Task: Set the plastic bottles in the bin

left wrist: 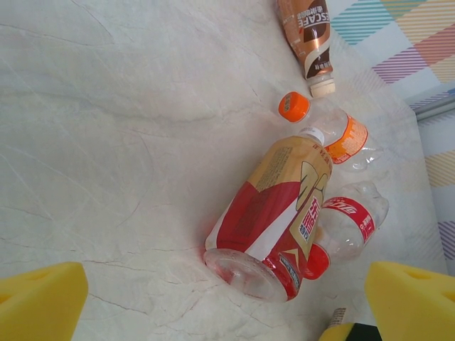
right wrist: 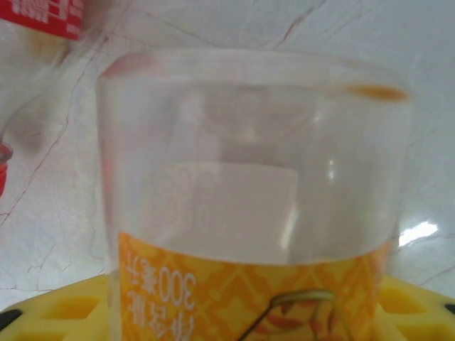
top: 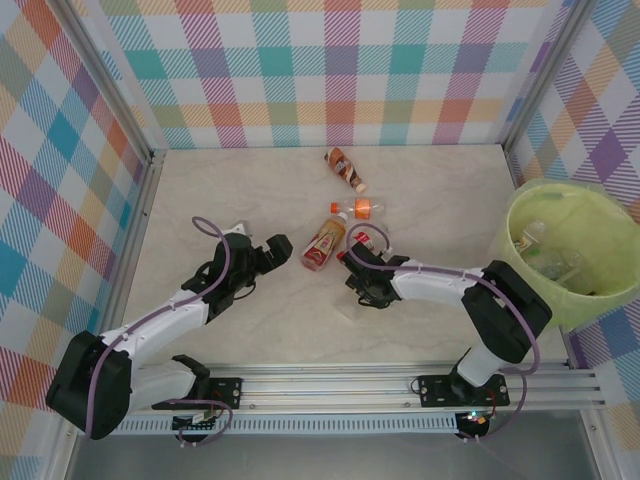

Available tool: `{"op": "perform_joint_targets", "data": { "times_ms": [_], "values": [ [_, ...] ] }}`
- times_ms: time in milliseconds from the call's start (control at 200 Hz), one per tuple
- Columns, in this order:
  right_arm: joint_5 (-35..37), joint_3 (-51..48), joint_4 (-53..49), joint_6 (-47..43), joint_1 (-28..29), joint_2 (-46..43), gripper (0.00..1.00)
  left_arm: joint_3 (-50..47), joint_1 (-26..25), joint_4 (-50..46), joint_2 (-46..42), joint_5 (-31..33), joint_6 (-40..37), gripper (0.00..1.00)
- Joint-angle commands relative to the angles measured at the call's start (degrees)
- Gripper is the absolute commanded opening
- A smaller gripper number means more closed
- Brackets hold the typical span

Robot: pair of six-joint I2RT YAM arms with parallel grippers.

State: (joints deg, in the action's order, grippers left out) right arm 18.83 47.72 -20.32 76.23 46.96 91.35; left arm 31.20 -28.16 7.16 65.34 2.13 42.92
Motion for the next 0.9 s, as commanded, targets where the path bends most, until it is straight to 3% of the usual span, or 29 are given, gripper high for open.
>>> {"op": "perform_joint_targets", "data": {
  "times_ms": [0, 360, 710, 895],
  "values": [
    [3.69, -0.96, 2.28, -3.62, 0.34, -2.09, 0.49, -0.79, 0.74, 0.16, -0.32, 0.63, 0.90, 1.00],
    [7.53, -5.10, 9.74, -17.53, 0.45, -11.89, 0.37, -0.01, 0.82, 0.83, 1.51, -0.45, 1.23, 1.00],
    [8.77, -12.18, 22.72, -30.07, 0.42, -26.23, 0.35, 0.23, 0.83, 3.24, 3.34, -1.54, 1.81, 1.00],
    [9.64, -10.95, 23.79, -38.02, 0.41, -31.82, 0.33, 0.35, 0.83, 3.65, 3.88, -2.04, 2.17, 1.00]
  ]
}}
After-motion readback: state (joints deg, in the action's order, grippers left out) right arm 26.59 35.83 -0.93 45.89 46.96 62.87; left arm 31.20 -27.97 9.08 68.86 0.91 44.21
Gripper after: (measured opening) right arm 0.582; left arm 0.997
